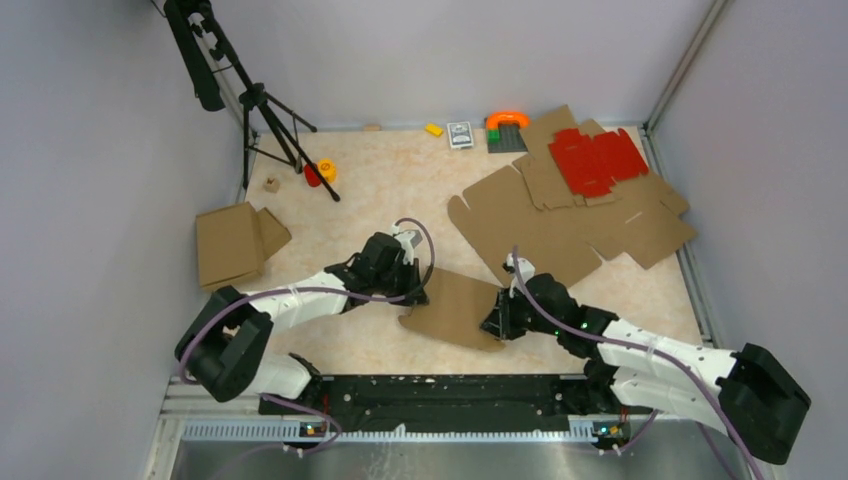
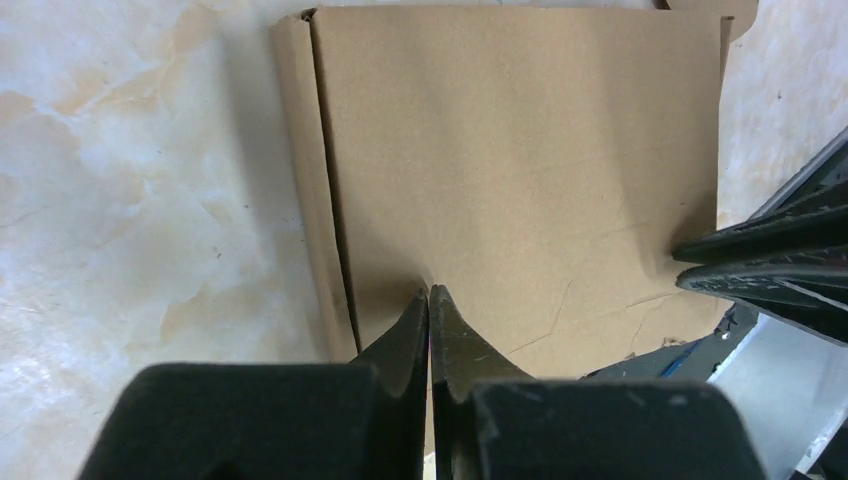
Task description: Fold the paper box
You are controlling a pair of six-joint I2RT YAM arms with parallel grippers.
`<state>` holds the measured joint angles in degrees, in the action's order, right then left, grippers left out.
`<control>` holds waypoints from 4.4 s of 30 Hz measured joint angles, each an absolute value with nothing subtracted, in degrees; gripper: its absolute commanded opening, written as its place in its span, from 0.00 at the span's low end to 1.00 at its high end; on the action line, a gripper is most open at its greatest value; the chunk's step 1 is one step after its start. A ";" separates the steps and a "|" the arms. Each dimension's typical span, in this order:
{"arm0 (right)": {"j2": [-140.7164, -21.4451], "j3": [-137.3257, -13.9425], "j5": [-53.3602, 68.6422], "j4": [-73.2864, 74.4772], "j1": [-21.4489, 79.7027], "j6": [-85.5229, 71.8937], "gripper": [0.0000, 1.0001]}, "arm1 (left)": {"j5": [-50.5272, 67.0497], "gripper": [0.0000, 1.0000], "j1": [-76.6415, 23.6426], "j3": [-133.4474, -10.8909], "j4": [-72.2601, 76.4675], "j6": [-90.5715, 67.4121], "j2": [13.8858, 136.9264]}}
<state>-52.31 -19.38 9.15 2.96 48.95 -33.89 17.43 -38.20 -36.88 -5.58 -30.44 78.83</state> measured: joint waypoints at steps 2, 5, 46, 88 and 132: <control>-52.69 -16.93 8.16 0.40 48.95 -37.01 0.13 | 18.06 0.00 -38.20 -35.05 -2.92 -31.35 79.05; -53.58 -16.80 5.37 -1.91 48.95 -39.70 0.11 | 18.87 0.00 -38.02 -34.54 -0.43 -32.05 79.59; -52.27 -25.67 1.02 22.06 48.93 -70.22 0.43 | 18.90 0.40 -35.29 -41.21 -14.50 -30.09 79.09; -54.54 -32.58 -7.55 29.04 48.84 -65.28 0.02 | 19.29 0.37 -34.98 -39.75 -11.77 -30.04 81.01; -55.94 -24.36 -6.28 21.08 48.84 -57.17 0.43 | 11.16 0.43 -33.89 -41.41 -20.53 -26.89 78.37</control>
<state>-55.94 -24.36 -6.28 21.08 48.84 -57.17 11.16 -33.89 -41.41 -20.53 -26.89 78.37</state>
